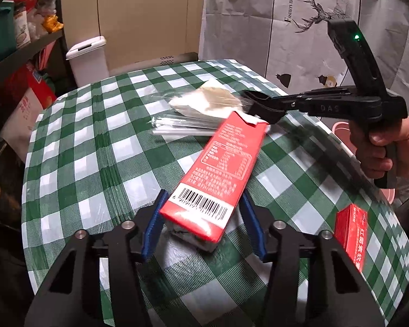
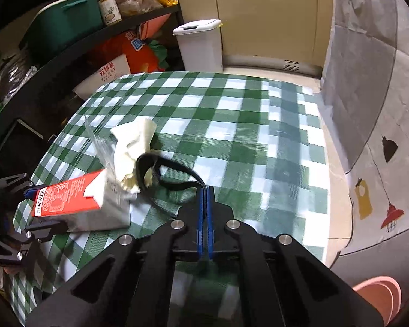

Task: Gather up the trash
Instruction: 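Grasp the red milk carton with the left tool while the right tool grasps the black strap, then carry the milk carton with the left tool while the right tool carries the strap to the bin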

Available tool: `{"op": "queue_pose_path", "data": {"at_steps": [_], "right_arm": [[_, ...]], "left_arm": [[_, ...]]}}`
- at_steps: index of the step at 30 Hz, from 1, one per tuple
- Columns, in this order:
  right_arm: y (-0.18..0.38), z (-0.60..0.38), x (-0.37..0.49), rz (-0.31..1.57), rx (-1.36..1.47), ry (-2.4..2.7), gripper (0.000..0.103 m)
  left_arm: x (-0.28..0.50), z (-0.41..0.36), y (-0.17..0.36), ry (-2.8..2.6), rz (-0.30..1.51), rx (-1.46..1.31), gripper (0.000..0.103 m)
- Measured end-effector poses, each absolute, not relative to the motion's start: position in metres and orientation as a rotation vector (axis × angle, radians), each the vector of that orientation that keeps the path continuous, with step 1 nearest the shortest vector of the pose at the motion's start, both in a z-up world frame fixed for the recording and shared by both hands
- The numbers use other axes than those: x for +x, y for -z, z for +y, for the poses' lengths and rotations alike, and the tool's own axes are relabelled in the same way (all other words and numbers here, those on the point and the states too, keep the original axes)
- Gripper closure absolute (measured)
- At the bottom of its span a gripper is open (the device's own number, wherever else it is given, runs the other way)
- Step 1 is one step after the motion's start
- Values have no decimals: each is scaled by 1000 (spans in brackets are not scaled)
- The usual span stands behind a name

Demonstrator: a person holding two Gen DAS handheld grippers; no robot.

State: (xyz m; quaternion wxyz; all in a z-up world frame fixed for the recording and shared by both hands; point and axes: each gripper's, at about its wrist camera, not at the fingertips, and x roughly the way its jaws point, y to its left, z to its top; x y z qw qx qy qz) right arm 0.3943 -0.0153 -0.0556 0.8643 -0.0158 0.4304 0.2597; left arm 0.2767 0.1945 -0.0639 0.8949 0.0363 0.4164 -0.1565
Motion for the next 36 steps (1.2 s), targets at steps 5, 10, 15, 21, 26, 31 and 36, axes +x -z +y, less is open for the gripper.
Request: {"op": "queue_pose_path", "data": {"at_steps": [5,10,15,21,26,31,36], "right_arm": [[45,-30,379,888,-22,-519,100],[28,-33,355,860,-37,-510,100],[8,-41,322,826,-30,-505,100],[-16,-57,282,782,-17,-495,100],[-33,-72,250,744,-2,-486,100],[-48,-85,221,710,27,-484,100],[-59,-94,194,675,36,-475,100]], "left_arm": [[267,196,52,322,839,70,60],[251,194,36,288,810,72,64],[230,192,14,270,772,39,64],[205,184,-3,254,746,57,64],[189,183,-14,229,722,65,64],[172,175,-29,190,679,42,64],[155,163,-36,156,650,2,64]]}}
